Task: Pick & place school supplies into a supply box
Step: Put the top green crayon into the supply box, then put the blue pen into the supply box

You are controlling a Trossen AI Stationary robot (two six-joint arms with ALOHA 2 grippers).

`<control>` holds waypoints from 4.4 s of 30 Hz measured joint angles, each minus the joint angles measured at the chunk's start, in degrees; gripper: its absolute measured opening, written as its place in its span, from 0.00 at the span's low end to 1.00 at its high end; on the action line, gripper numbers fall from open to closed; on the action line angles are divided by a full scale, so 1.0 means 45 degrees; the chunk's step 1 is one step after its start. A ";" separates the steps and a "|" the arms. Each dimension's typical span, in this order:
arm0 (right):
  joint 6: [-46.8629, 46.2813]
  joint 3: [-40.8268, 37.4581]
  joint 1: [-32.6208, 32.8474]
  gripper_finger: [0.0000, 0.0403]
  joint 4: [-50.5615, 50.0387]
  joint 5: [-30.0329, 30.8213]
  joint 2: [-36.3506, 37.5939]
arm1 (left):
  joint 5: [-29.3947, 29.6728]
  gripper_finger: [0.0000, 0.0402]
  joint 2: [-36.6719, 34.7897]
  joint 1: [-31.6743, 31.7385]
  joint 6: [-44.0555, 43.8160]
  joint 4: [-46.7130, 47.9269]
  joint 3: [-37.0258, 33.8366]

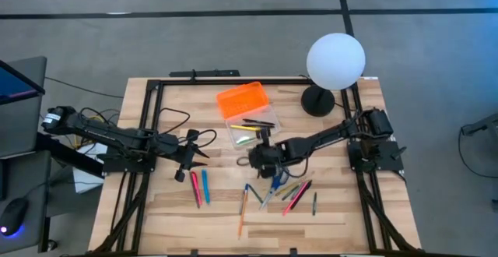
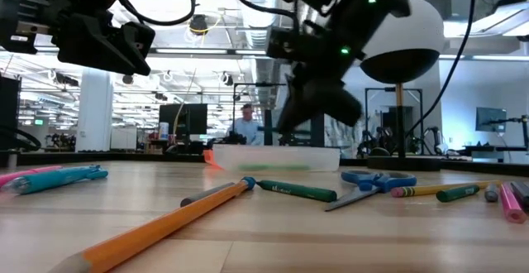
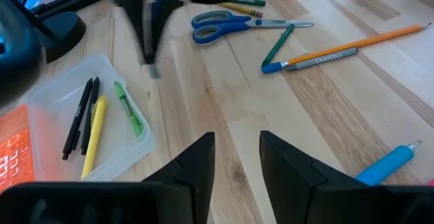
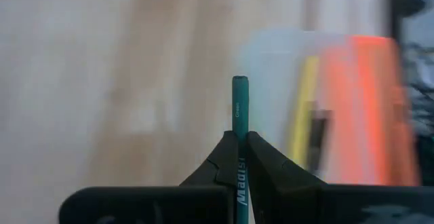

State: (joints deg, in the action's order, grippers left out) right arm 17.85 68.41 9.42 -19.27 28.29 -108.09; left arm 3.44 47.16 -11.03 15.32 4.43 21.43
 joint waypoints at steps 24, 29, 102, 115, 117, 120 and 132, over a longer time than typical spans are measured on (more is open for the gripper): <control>-0.0038 0.0386 -0.3538 0.05 -0.0002 -0.1339 0.0010 | 0.0989 0.28 -0.0005 0.0005 0.0799 -0.0579 0.0005; -0.0151 0.0386 -0.3793 0.06 0.0000 -0.1676 0.0015 | 0.1639 0.28 -0.0005 0.0005 0.0803 -0.0597 0.0005; -0.3649 0.0148 0.6743 0.29 -0.0612 0.1788 0.3050 | -0.1613 0.28 0.6416 -0.1787 0.1508 -0.0973 0.0573; -0.3663 0.0148 0.6735 0.29 -0.0568 0.1788 0.3036 | -0.1677 0.28 0.7228 -0.1778 0.1401 -0.1426 0.0577; -0.3663 0.0148 0.6735 0.29 -0.0540 0.1788 0.3026 | -0.1685 0.28 0.7560 -0.1778 0.1409 -0.1671 0.0605; -0.3662 0.0148 0.6735 0.29 -0.0534 0.1788 0.3021 | -0.1686 0.28 0.7836 -0.1728 0.1403 -0.1956 0.0655; -0.4303 0.0148 0.6711 0.29 -0.0549 0.1788 0.2927 | 0.0206 0.28 0.7912 -0.0869 -0.1565 0.0194 0.2060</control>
State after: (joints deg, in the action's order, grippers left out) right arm -1.51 69.08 39.62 -21.74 36.34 -94.92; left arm 4.37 82.76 -14.94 8.28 5.30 30.70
